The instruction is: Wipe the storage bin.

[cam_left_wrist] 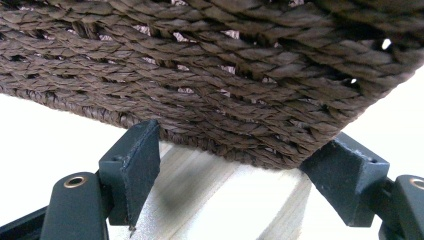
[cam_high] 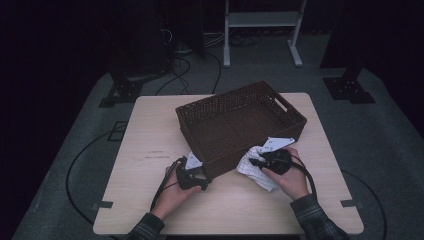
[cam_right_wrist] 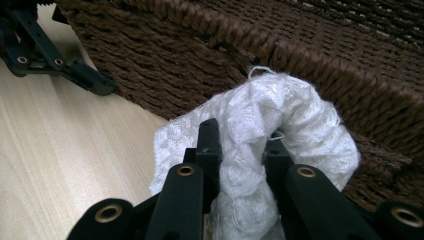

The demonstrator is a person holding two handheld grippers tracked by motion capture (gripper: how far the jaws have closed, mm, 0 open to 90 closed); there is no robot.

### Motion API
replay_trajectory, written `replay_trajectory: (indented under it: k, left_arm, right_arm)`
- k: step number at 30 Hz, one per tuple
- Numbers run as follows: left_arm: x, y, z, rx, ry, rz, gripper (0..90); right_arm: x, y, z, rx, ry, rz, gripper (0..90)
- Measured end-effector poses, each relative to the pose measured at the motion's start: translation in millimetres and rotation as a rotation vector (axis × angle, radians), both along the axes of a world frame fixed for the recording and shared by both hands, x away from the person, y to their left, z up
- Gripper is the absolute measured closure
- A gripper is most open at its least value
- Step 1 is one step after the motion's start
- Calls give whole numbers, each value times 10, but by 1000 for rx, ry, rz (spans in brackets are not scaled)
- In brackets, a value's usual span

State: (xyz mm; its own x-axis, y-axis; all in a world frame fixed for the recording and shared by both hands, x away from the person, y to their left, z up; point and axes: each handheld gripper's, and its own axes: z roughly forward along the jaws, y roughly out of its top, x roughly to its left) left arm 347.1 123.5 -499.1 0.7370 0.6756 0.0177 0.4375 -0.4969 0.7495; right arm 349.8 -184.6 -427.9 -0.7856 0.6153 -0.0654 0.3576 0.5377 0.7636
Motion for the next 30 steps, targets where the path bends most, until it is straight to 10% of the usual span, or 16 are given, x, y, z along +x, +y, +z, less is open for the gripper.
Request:
replay_trajectory:
  k: [14, 30]
  left_arm:
    - [2, 8, 6, 14, 3, -8, 237]
    - [1, 2, 2, 5, 0, -3, 237]
  right_arm:
    - [-101, -9, 205, 64, -65, 16, 761]
    - [-62, 110, 43, 17, -21, 40, 762]
